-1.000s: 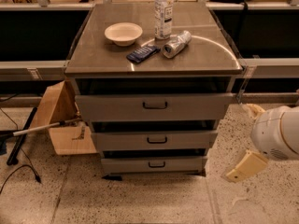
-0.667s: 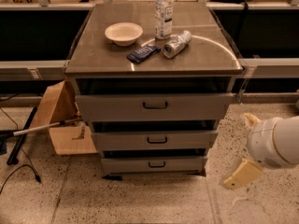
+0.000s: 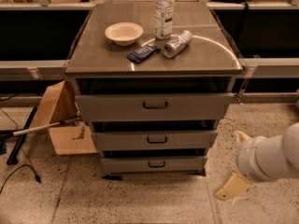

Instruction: Open bottom drawer

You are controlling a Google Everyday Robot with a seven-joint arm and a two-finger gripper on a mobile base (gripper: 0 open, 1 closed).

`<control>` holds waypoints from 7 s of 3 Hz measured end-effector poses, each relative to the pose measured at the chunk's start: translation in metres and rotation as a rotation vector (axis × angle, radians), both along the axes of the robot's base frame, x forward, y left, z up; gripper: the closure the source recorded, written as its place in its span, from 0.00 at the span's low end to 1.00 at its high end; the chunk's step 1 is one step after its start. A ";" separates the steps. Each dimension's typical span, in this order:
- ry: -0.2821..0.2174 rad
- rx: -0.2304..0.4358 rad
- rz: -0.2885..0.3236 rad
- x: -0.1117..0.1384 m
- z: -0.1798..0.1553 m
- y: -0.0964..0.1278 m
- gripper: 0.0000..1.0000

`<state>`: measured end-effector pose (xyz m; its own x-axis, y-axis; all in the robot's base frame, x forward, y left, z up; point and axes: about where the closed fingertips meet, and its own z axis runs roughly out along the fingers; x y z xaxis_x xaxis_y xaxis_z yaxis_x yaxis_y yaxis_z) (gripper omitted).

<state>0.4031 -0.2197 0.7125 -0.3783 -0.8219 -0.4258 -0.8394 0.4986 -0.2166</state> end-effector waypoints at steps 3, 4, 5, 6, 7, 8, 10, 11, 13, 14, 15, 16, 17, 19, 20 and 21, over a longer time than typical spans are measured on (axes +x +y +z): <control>0.130 -0.014 -0.017 -0.010 -0.092 0.001 0.00; 0.187 0.005 0.009 -0.016 -0.099 0.014 0.00; 0.187 0.005 0.009 -0.016 -0.099 0.014 0.00; 0.167 0.104 0.035 -0.014 -0.110 0.018 0.00; 0.166 0.233 0.080 -0.011 -0.138 0.026 0.00; 0.167 0.284 0.113 -0.012 -0.157 0.036 0.00; 0.209 0.249 0.123 -0.017 -0.190 0.061 0.00; 0.212 0.243 0.120 -0.019 -0.192 0.061 0.00; 0.218 0.246 0.099 0.003 -0.234 0.062 0.00; 0.222 0.257 0.096 0.021 -0.257 0.068 0.00; 0.230 0.285 0.101 0.034 -0.273 0.073 0.00; 0.240 0.313 0.110 0.047 -0.288 0.081 0.00; 0.258 0.330 0.132 0.068 -0.307 0.102 0.00; 0.220 0.345 0.120 0.078 -0.323 0.105 0.00; 0.152 0.359 0.111 0.095 -0.340 0.109 0.00; 0.100 0.372 0.098 0.113 -0.354 0.112 0.00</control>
Offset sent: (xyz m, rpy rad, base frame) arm -0.0103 -0.0043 -0.1062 -0.0238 0.1447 -0.0298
